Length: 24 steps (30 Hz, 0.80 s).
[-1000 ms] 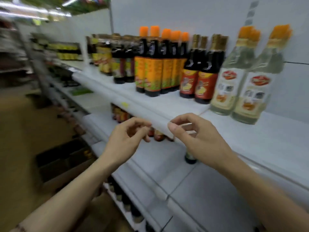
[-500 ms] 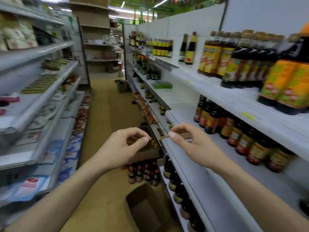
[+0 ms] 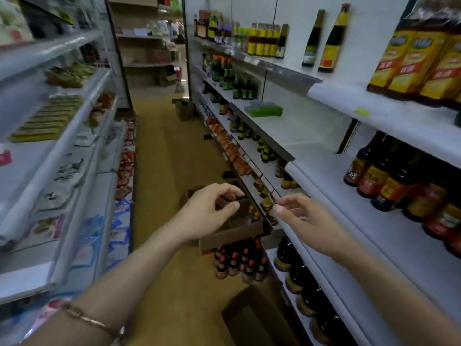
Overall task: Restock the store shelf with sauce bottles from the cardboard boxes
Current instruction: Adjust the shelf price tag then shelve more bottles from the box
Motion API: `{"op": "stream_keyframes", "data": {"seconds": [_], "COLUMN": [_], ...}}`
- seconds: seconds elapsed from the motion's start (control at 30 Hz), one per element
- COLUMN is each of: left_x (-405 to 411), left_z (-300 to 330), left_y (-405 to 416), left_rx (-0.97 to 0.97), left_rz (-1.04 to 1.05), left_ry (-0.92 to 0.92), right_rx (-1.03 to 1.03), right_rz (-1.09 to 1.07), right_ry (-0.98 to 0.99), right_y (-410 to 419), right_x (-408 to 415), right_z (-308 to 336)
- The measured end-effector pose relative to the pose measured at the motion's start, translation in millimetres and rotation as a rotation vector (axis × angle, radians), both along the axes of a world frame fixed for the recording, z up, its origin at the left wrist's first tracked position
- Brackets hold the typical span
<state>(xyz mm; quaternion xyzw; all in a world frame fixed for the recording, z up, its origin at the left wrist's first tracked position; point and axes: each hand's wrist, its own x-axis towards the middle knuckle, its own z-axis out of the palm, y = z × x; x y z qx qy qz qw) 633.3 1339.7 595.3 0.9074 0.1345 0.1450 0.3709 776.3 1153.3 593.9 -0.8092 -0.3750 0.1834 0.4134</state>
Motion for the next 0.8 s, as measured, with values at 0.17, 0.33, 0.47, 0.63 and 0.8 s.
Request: {"op": "stream_keyframes", "data": {"seconds": [0.17, 0.33, 0.47, 0.63, 0.8], "left_x": [49.4, 104.1, 144.7, 200.6, 304.9], "left_z": [-38.8, -33.9, -32.9, -79.8, -131.0], "left_y": [79.0, 168.4, 223.5, 285.9, 359.5], "left_rx": [0.063, 0.115, 0.095, -0.011, -0.129], "left_rz": [-0.078, -0.012, -0.001, -0.02, -0.14], "left_ry": [0.136, 0.209, 0.2, 0.208, 0.276], "right_rx": [-0.03, -0.086, -0.119, -0.154, -0.184], "right_rz": [0.01, 0.06, 0.053, -0.054, -0.206], "right_ry": [-0.012, 0.017, 0.028, 0.029, 0.049], "right_y": [85.0, 177.4, 226.5, 274.4, 334.3], "right_x": [58.7, 115.5, 157.8, 208.4, 270.2], "right_z": [-28.6, -40.5, -44.4, -72.5, -114.0]}}
